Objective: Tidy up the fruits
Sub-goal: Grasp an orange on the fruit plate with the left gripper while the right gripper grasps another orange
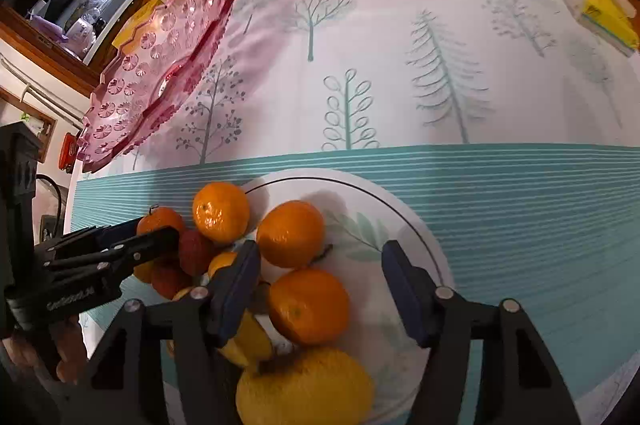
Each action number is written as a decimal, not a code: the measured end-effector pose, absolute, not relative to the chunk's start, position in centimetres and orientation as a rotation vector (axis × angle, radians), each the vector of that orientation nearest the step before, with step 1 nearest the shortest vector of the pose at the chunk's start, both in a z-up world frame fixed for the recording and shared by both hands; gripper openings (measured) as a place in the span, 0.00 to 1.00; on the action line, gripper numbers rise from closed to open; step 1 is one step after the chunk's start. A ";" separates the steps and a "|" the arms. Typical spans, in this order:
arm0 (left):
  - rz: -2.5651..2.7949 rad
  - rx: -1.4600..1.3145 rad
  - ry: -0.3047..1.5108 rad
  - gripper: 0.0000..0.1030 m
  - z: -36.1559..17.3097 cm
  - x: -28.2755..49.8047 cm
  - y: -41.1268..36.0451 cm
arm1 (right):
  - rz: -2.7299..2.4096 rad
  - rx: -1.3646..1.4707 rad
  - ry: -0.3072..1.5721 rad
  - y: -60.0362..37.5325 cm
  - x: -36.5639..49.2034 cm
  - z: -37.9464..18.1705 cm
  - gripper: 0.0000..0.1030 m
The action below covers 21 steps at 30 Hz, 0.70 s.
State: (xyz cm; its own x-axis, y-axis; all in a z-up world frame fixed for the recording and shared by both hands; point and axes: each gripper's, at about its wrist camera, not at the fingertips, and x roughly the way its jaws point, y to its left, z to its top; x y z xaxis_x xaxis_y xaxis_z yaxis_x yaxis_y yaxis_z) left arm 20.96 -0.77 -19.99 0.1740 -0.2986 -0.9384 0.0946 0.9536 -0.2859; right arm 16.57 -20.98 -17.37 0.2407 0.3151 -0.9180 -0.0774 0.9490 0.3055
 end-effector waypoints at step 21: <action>-0.291 -0.306 1.404 0.43 -21.2 21.2 0.9 | 0.380 0.267 1.272 -19.4 17.4 -18.1 0.37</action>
State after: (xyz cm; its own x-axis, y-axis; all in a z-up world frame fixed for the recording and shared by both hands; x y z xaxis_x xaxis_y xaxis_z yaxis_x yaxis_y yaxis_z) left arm 21.21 0.86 -21.18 0.1431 -0.3767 -0.9152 0.0184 0.9256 -0.3781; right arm 17.37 -19.43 -18.07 0.2457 0.4192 -0.8740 -0.1287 0.9078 0.3992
